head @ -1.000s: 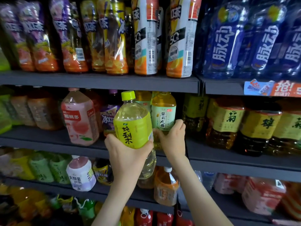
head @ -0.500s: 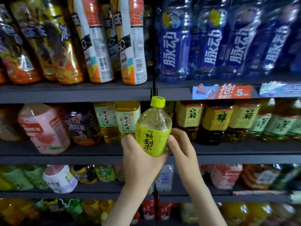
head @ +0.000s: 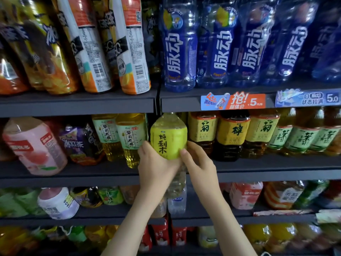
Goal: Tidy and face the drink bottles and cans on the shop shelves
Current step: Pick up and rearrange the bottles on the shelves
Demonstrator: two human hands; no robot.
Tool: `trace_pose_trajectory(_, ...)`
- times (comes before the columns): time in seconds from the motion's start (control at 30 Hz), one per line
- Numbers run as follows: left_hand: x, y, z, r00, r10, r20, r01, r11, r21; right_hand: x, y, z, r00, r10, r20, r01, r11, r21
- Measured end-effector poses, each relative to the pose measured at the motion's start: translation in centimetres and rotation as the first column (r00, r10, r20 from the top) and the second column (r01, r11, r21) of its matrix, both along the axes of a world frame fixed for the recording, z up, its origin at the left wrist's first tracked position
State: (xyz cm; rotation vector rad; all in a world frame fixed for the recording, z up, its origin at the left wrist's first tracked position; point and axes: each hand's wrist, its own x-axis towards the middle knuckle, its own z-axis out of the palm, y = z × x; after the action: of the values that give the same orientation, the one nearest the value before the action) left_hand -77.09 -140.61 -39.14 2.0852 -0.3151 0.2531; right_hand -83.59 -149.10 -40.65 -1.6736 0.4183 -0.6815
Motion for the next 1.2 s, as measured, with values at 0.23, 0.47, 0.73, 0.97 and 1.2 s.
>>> trace_pose_trajectory(0.23, 3.0, -4.1, -2.3, 0.997, 0.062, 0.049, -0.056, 0.991, -0.12, 2.5, -1.0, -1.3, 0.999, -0.003, 0.035, 0.002, 1.0, 0.013)
trace_pose_trajectory(0.47, 5.4, -6.7, -5.4, 0.992, -0.007, 0.127, 0.047, 0.948, -0.316, 3.4, -2.3, -3.4, 0.997, 0.081, -0.015, -0.08, 0.995, 0.064)
trace_pose_trajectory(0.73, 4.2, -7.0, -6.1, 0.975, -0.128, 0.18, 0.167, 0.962, -0.217, 1.1, -4.1, -3.9, 0.919, -0.391, -0.045, 0.387, 0.919, -0.075)
trace_pose_trajectory(0.97, -1.5, -8.0, -4.4, 0.897, -0.038, 0.44, 0.131, 0.974, -0.184, -1.5, -8.8, -3.2, 0.733, -0.676, -0.081, 0.665, 0.736, -0.123)
trace_pose_trajectory(1.2, -4.1, -14.2, -5.3, 0.969, -0.103, 0.226, 0.137, 0.981, -0.14, -3.9, -14.0, -3.9, 0.743, -0.668, -0.042, 0.658, 0.74, -0.144)
